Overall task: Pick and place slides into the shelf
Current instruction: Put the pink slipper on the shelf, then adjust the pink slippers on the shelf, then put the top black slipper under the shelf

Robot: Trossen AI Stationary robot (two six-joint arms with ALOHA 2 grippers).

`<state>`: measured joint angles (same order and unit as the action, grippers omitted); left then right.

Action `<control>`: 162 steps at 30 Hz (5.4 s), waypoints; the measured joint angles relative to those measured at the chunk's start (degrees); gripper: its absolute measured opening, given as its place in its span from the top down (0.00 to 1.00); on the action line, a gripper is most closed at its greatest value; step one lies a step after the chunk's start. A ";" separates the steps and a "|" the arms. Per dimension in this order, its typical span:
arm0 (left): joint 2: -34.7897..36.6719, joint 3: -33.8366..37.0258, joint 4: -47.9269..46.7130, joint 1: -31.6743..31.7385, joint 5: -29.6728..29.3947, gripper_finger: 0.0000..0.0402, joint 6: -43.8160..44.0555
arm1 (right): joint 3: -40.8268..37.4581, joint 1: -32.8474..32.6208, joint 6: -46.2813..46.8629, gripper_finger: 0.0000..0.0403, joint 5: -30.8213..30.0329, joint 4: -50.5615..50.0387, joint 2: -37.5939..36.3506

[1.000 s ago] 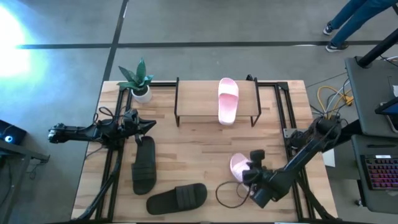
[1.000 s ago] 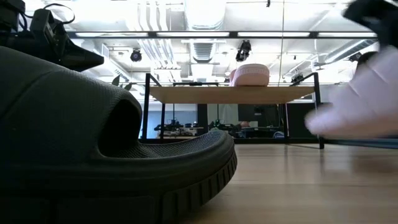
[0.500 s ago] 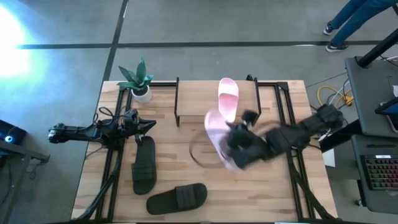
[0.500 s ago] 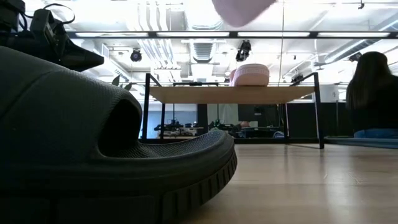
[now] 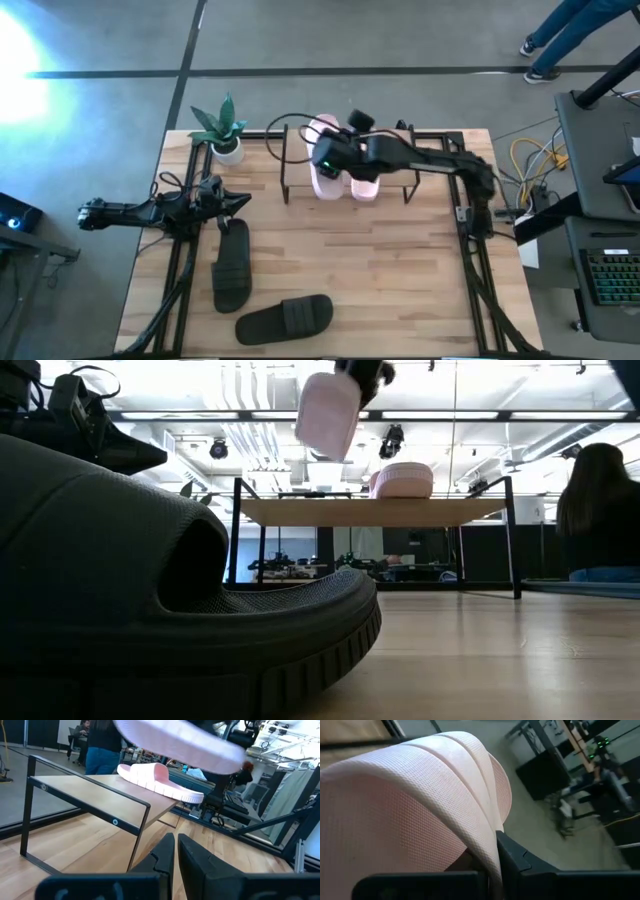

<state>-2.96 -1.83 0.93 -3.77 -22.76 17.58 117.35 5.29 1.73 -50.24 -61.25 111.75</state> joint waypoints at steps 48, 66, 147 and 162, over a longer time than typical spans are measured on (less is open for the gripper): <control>0.00 -0.02 0.09 0.02 0.00 0.98 0.00 | 3.00 8.72 -0.69 0.97 1.11 -13.64 9.65; 0.07 -0.02 0.09 0.02 0.00 0.98 -0.02 | 0.45 8.51 4.25 0.96 4.63 -14.64 9.34; 0.00 -0.01 0.11 0.01 0.01 0.98 -0.01 | -33.37 22.43 23.72 0.97 36.68 -7.50 -17.89; 0.00 0.00 0.11 0.02 0.02 0.98 0.00 | -33.41 17.91 24.82 0.97 35.53 -15.10 -29.30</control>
<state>-2.96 -1.83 1.04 -3.75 -22.74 17.58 83.94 23.21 26.55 -14.71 -76.35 82.45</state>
